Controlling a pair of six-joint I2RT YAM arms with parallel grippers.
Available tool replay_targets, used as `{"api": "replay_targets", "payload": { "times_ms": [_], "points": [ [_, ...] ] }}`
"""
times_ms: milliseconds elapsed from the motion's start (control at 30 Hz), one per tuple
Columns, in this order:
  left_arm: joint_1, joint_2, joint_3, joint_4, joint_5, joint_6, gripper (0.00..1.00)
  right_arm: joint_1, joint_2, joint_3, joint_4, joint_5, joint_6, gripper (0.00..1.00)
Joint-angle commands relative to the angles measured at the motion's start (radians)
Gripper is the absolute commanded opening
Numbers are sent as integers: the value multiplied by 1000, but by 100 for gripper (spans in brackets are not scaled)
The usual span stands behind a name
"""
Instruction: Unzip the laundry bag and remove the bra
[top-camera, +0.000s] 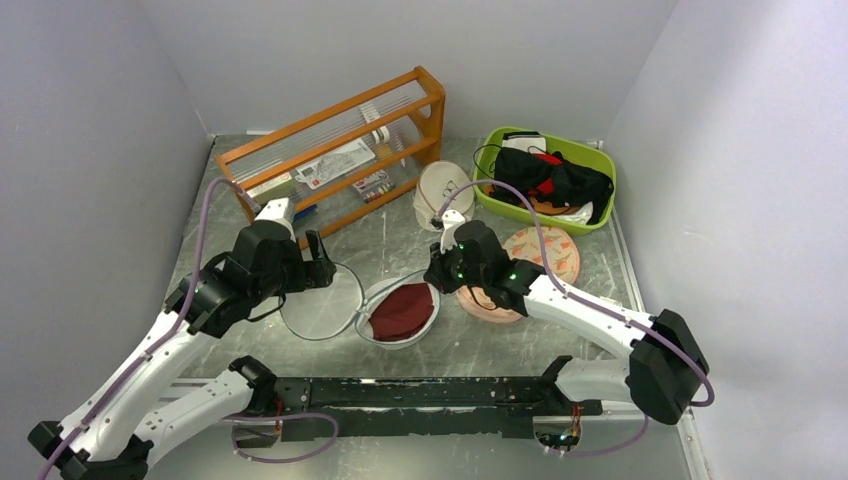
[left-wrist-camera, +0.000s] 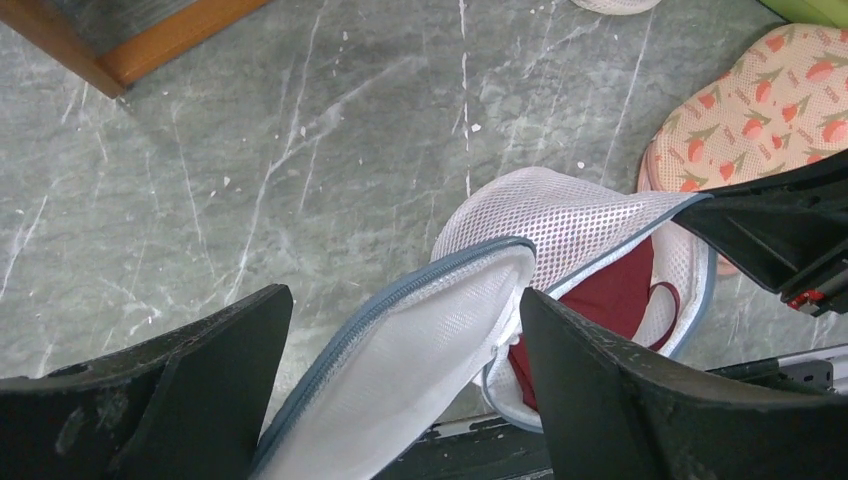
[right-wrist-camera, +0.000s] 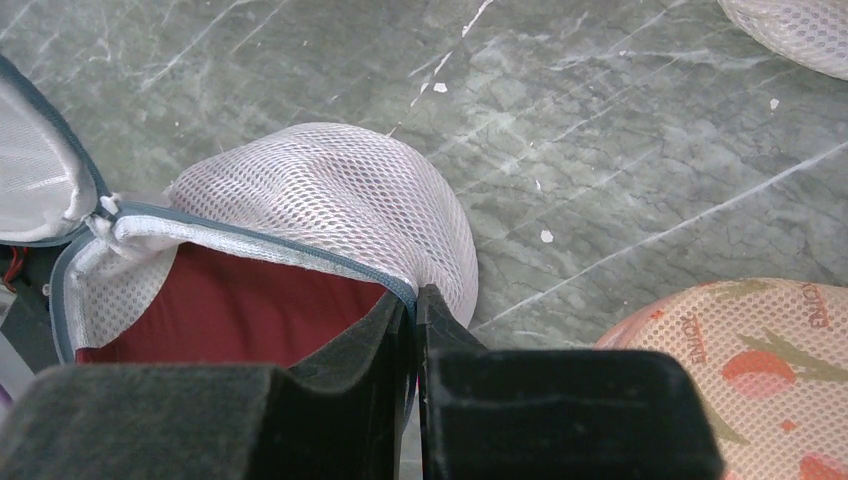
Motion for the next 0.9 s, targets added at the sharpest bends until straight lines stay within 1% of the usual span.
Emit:
{"api": "replay_targets", "payload": {
  "times_ms": [0, 267, 400, 500, 600, 667, 700, 833, 867],
  "points": [
    [7, -43, 27, -69, 12, -12, 96, -5, -6, 14, -22, 20, -17, 6],
    [6, -62, 56, -112, -28, -5, 96, -5, -29, 0, -21, 27, -3, 8],
    [6, -60, 95, -140, -74, -9, 95, -5, -22, 10, -31, 20, 0, 8],
    [6, -78, 104, -132, -69, -6, 96, -5, -31, 2, -30, 14, 9, 8],
    [6, -94, 79, -119, -44, -6, 97, -5, -46, -10, -25, 13, 16, 8],
    [6, -93, 44, -90, 14, -8, 97, -5, -47, -13, -21, 16, 17, 8],
    [6, -89, 16, -61, 65, -6, 96, -5, -45, -11, -21, 14, 17, 8],
    [6, -24, -133, 140, 355, 15, 91, -5, -23, 6, -17, 0, 14, 8],
    [5, 4, -163, 184, 410, 21, 94, -5, -20, 9, -16, -3, 14, 8]
  ]
}}
